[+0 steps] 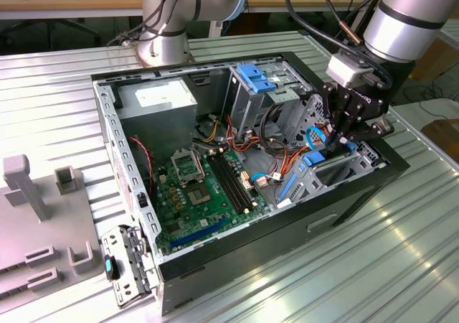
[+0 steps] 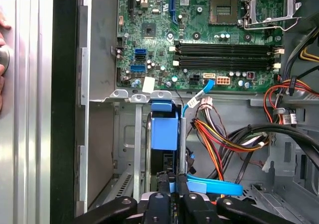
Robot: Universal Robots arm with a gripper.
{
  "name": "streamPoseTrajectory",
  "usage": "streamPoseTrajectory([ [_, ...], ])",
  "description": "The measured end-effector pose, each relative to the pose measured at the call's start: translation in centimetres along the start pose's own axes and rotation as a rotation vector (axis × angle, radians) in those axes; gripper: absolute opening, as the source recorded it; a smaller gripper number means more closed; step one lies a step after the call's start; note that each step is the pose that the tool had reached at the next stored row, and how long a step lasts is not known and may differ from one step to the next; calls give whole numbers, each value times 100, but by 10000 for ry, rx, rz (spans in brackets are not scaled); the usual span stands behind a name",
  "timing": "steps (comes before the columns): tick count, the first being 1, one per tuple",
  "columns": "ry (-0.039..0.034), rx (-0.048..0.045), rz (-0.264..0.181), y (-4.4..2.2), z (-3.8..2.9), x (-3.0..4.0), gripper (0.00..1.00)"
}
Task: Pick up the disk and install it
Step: 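Insert the second disk wire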
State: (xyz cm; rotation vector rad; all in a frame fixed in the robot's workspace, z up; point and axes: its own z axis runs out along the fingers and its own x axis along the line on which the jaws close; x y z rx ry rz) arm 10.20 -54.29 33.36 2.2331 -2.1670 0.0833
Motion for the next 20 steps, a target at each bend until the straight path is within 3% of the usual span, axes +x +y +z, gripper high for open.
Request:
streamPoseTrajectory([
  [3, -20, 3, -2, -1, 9, -2, 18],
  [5, -12, 1, -1, -1, -14, 1, 24],
  [12, -3, 0, 0, -8, -228, 14, 24],
  [14, -3, 0, 0, -8, -229, 13, 22],
  [17, -4, 0, 0, -8, -229, 13, 11],
  [20, -5, 0, 0, -8, -229, 13, 11],
])
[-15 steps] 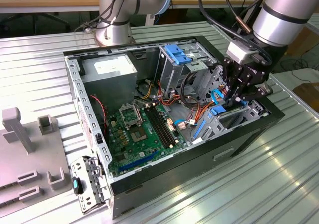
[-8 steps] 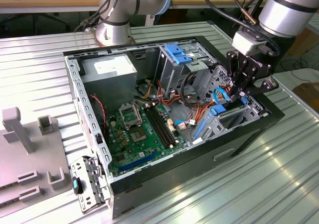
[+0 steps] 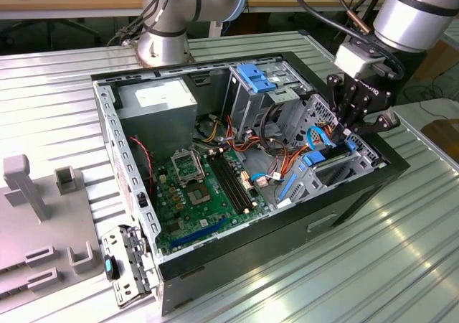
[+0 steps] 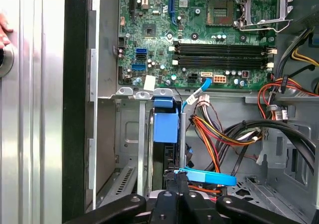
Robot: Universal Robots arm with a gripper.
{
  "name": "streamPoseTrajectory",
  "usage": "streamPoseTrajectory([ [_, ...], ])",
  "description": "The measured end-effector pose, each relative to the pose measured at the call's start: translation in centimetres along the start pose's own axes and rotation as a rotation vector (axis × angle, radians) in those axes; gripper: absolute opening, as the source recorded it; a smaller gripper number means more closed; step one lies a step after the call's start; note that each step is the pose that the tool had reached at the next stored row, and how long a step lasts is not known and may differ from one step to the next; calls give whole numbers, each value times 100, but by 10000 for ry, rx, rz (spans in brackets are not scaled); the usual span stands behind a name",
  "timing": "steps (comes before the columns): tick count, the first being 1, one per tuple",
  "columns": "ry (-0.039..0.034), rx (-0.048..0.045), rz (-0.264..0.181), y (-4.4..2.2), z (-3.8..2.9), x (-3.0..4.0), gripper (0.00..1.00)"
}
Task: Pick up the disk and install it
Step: 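Insert the second disk wire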
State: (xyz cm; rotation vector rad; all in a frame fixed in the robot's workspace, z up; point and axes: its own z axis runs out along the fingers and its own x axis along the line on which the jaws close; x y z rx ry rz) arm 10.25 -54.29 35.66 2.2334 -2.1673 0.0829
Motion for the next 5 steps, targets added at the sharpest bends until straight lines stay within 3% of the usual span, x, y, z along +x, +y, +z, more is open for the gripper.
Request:
streamPoseTrajectory([
  [5, -2, 0, 0, 0, 0, 0, 11],
])
